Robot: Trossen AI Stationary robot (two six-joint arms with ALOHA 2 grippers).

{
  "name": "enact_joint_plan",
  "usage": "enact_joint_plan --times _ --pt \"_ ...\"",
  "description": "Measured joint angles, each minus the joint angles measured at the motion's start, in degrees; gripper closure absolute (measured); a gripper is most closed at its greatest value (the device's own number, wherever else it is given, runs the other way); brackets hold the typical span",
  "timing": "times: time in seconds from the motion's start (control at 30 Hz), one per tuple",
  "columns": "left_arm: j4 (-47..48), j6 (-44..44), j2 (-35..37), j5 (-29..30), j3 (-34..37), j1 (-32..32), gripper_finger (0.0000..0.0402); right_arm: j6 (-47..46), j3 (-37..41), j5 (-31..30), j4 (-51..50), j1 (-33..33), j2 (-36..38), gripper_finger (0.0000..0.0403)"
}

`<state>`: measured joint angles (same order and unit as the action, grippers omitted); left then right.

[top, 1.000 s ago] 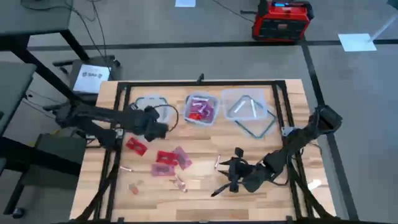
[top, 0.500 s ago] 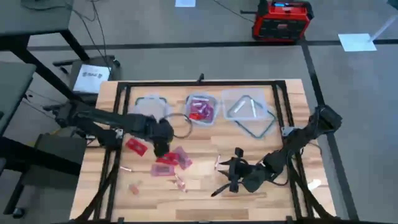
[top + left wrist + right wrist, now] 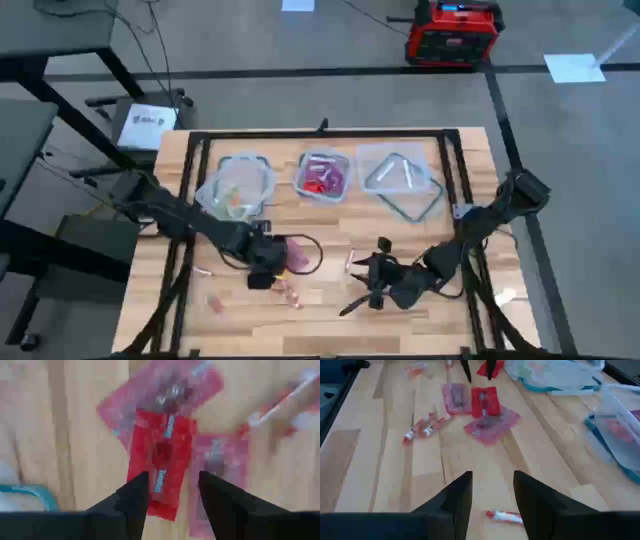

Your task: Sort candy

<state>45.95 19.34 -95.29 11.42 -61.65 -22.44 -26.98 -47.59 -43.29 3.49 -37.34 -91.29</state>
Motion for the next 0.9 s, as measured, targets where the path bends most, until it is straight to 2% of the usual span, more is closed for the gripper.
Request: enact_joint_plan --times 0.2,0.37,0.43,0.57,0.63,0.8,0.9 --pt "0.36 -1.58 -8.57 0.9 -0.32 1.04 0.0242 0.0 0.0 0.0 -0.02 0.0 0.0 0.0271" --pt "0.54 -1.24 -13.07 -0.32 -0.64 1.96 0.0249 0.0 0.01 0.0 -0.07 -0.01 -0.01 0.0271" --pt "0.13 -1.61 -13.9 -1.16 -0.74 2.03 0.0271 0.0 0.0 0.0 -0.04 -0.02 0.0 0.0271" --pt "-0.11 -1.42 -13.38 -1.99 -0.72 1.99 0.0362 0.0 0.02 0.0 -0.02 0.0 0.0 0.0271" --pt "1.24 -0.46 -12.35 -1.29 -1.24 2.02 0.0385 0.0 0.02 0.0 -0.04 0.0 0.0 0.0271" --pt "11.08 2.69 -6.9 6.71 -5.17 1.7 0.0393 0.0 0.02 0.01 -0.02 0.0 -0.02 0.0271" --pt "17.09 5.23 0.07 16.19 -7.93 1.85 0.0398 -0.01 0.04 0.0 -0.09 -0.02 -0.01 0.0271"
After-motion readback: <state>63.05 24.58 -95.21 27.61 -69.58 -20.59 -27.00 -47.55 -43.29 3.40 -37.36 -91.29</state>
